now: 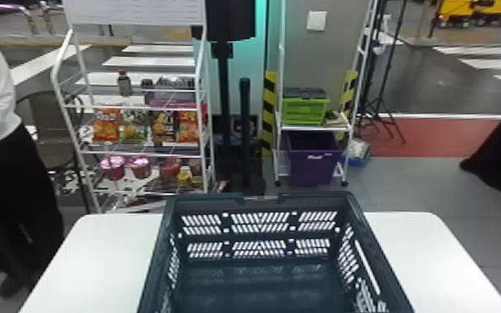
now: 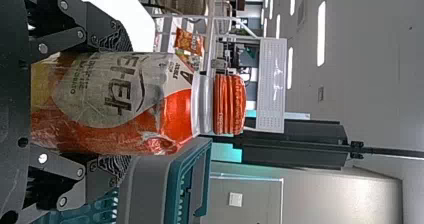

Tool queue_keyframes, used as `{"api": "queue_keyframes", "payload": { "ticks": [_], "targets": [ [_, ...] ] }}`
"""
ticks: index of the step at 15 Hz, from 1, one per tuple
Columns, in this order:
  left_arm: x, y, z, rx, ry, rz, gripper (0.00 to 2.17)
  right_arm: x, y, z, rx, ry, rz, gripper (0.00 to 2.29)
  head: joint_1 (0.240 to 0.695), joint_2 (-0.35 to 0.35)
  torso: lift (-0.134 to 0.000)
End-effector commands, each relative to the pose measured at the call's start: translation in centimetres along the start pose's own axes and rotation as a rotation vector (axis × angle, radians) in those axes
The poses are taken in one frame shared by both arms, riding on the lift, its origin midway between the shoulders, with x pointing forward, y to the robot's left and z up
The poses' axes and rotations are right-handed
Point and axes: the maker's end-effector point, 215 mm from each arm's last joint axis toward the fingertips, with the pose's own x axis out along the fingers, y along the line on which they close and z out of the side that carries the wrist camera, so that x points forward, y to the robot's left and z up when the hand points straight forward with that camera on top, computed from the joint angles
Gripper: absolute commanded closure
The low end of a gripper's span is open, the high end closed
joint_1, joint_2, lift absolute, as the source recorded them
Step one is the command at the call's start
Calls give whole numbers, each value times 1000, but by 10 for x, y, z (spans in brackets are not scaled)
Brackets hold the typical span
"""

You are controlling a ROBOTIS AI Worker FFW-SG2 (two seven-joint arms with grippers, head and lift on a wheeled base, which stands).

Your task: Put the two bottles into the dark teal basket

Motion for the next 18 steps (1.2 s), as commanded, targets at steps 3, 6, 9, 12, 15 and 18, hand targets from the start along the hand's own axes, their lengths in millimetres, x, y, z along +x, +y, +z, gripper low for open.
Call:
{"api": "queue_keyframes", "payload": {
  "ticks": [3, 6, 9, 12, 15, 18],
  "targets": [
    [1, 1, 0, 1, 0, 0, 2148, 0, -2, 0, -1, -1, -6, 2223, 499, 0, 0],
    [2, 1, 0, 0, -2, 1, 2148, 1, -2, 2, -3, -5, -6, 2223, 499, 0, 0],
    [3, 1, 1, 0, -5, 1, 2148, 3, -3, 7, -5, -13, -5, 2223, 499, 0, 0],
    [4, 0, 1, 3, 0, 0, 2148, 9, -7, 31, -29, -58, -6, 2223, 499, 0, 0],
    [3, 2, -1, 5, 6, -3, 2148, 18, -5, 73, -57, -126, 2, 2223, 499, 0, 0],
    [-1, 2, -3, 8, 12, -4, 2148, 29, -7, 101, -66, -181, -7, 2223, 499, 0, 0]
  ]
}}
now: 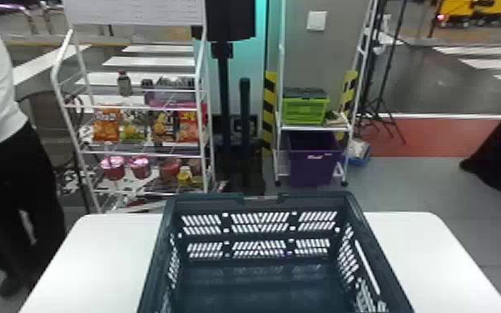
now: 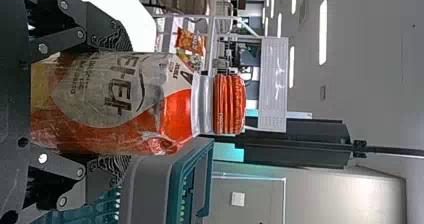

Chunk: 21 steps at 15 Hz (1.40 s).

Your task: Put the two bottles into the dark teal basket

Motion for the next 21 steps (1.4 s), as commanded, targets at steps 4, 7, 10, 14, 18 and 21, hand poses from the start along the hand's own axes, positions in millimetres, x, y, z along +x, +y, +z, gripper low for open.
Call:
{"api": "queue_keyframes", "payload": {
  "ticks": [4, 7, 10, 14, 18, 21],
  "targets": [
    [-6, -1, -3, 6, 11, -9, 2148, 40, -10, 23, 20, -13, -20, 2223, 499, 0, 0],
    [-7, -5, -1, 6, 10, -20, 2148, 63, -15, 18, 11, 36, -31, 2219, 499, 0, 0],
    [-8, -8, -4, 10, 21, -29, 2148, 91, -20, 12, 3, 109, -27, 2219, 499, 0, 0],
    [-7, -13, -7, 8, 28, -39, 2148, 131, -26, 3, 13, 202, -45, 2219, 499, 0, 0],
    [-8, -12, -10, 11, 34, -39, 2148, 172, -8, -14, 74, 325, -76, 2219, 499, 0, 0],
    [-8, -11, -13, 15, 40, -38, 2148, 217, 44, -9, 162, 372, -65, 2219, 499, 0, 0]
  ]
}}
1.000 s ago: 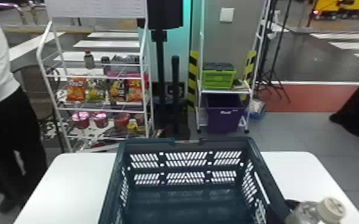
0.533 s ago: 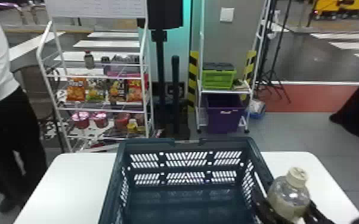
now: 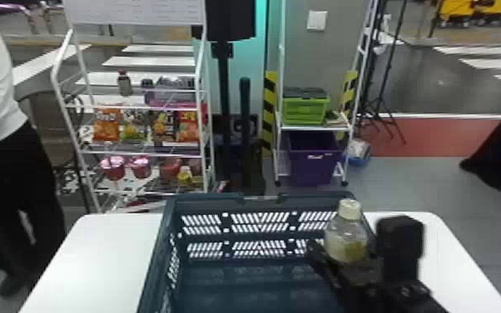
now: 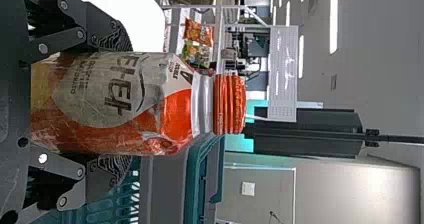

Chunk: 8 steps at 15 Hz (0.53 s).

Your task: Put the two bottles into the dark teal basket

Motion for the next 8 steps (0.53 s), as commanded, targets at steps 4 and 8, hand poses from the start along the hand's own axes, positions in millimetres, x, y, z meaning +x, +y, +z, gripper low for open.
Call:
{"api": "queue_keyframes", "payload": {
  "ticks": [4, 8],
  "targets": [
    [1, 2, -6, 3, 11, -2, 2148, 38, 60, -6, 6, 146, 94, 2213, 499, 0, 0],
    [8, 4, -3, -3, 0, -1, 2148, 43, 52, -55, -64, 400, 81, 2209, 499, 0, 0]
  ]
}}
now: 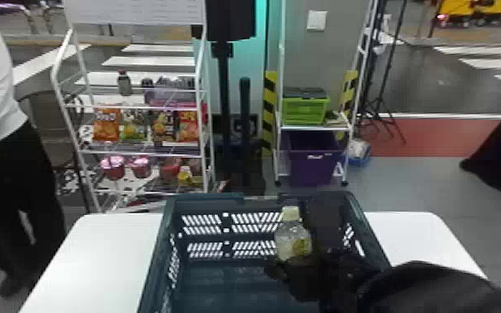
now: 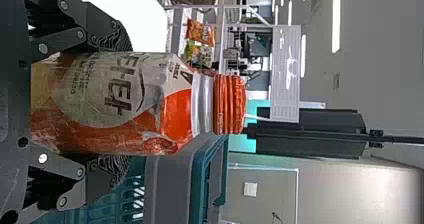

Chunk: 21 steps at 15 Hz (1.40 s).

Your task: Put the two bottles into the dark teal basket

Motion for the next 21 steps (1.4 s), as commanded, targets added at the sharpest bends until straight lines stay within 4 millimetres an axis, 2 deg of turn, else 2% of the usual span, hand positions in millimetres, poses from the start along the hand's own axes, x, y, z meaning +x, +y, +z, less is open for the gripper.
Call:
{"api": "queue_keyframes", "payload": {
  "ticks": [1, 3, 7, 9, 11, 13, 15, 16, 19, 21],
  "targets": [
    [4, 0, 2, -4, -7, 1, 2148, 7, -7, -21, -29, 132, -11, 2209, 499, 0, 0],
    [7, 1, 3, -4, -9, 1, 2148, 17, -17, -32, -43, 211, -26, 2206, 499, 0, 0],
    [9, 4, -1, -7, -4, 7, 2148, 39, -29, -40, -45, 280, -37, 2202, 499, 0, 0],
    [10, 7, -4, -6, 1, 10, 2148, 48, -35, -47, -44, 315, -44, 2128, 499, 0, 0],
    [12, 8, -5, -8, 2, 10, 2148, 51, -33, -51, -38, 336, -29, 2071, 499, 0, 0],
    [12, 10, -8, -11, 8, 11, 2148, 52, -29, -50, -30, 336, -14, 1737, 499, 0, 0],
    [15, 10, -7, -14, 5, 8, 2148, 53, -29, -48, -27, 327, -13, 151, 499, 0, 0],
    [16, 10, -7, -15, 4, 7, 2148, 53, -30, -47, -28, 323, -17, -2, 499, 0, 0],
    [17, 10, -6, -15, 1, 7, 2148, 51, -27, -37, -28, 301, -15, -2, 499, 0, 0],
    [17, 10, -6, -15, 1, 7, 2148, 46, -20, -9, -36, 198, -13, 6, 499, 0, 0]
  ]
}}
